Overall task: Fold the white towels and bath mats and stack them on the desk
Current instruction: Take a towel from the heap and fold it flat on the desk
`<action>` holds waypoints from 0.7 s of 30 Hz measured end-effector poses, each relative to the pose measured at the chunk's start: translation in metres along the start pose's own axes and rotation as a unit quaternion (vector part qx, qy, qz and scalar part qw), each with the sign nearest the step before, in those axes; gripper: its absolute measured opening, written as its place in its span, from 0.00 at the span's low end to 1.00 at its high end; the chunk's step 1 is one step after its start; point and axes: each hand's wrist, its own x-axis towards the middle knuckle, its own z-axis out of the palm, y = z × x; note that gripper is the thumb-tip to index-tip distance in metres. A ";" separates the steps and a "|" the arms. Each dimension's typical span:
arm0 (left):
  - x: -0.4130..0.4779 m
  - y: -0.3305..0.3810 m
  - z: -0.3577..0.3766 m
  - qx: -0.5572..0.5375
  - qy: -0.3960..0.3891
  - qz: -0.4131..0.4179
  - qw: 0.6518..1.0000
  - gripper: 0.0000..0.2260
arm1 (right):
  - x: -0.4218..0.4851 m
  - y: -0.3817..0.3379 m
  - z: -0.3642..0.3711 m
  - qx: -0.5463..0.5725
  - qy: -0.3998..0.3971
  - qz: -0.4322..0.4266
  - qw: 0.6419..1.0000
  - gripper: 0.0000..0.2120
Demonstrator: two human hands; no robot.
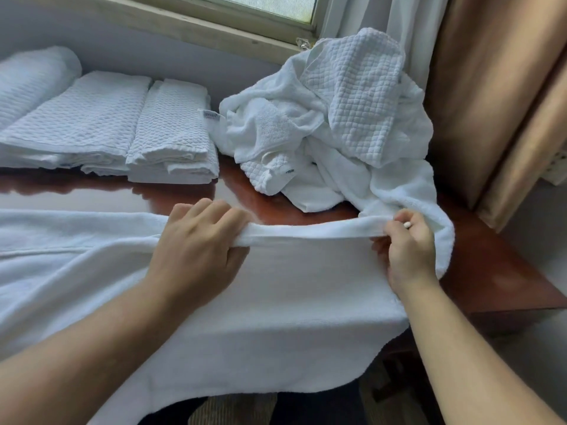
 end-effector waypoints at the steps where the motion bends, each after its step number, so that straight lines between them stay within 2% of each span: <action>1: -0.002 0.002 -0.001 -0.002 -0.020 0.016 1.000 0.09 | 0.000 -0.001 -0.002 -0.113 0.013 -0.017 0.993 0.05; 3: -0.004 0.006 -0.002 -0.003 -0.077 0.024 0.997 0.10 | -0.002 -0.002 -0.004 -0.322 -0.018 -0.025 0.946 0.07; 4: -0.004 0.008 -0.002 -0.001 -0.099 0.024 0.995 0.11 | -0.004 -0.002 -0.003 -0.359 -0.021 -0.028 0.933 0.07; 7: -0.002 0.008 -0.004 -0.004 -0.115 0.034 0.993 0.10 | -0.018 0.006 -0.001 -0.325 0.091 -0.097 0.936 0.15; 9: -0.001 0.009 -0.006 -0.014 -0.103 0.040 0.994 0.10 | -0.027 0.008 -0.003 -0.281 0.142 -0.159 0.936 0.15; 12: -0.002 0.011 -0.009 -0.027 -0.095 0.038 0.994 0.10 | -0.034 0.002 -0.006 -0.225 0.145 -0.205 0.941 0.09; 14: -0.003 0.010 -0.011 -0.037 -0.089 0.032 0.995 0.09 | -0.039 -0.001 -0.008 -0.208 0.141 -0.210 0.945 0.12; 17: -0.005 0.009 -0.013 -0.050 -0.086 0.022 0.995 0.10 | -0.044 -0.007 -0.017 -0.238 0.094 -0.159 0.954 0.15; 21: -0.005 0.010 -0.011 -0.025 -0.092 0.012 0.995 0.13 | -0.057 -0.009 -0.030 -0.359 -0.060 -0.073 0.929 0.18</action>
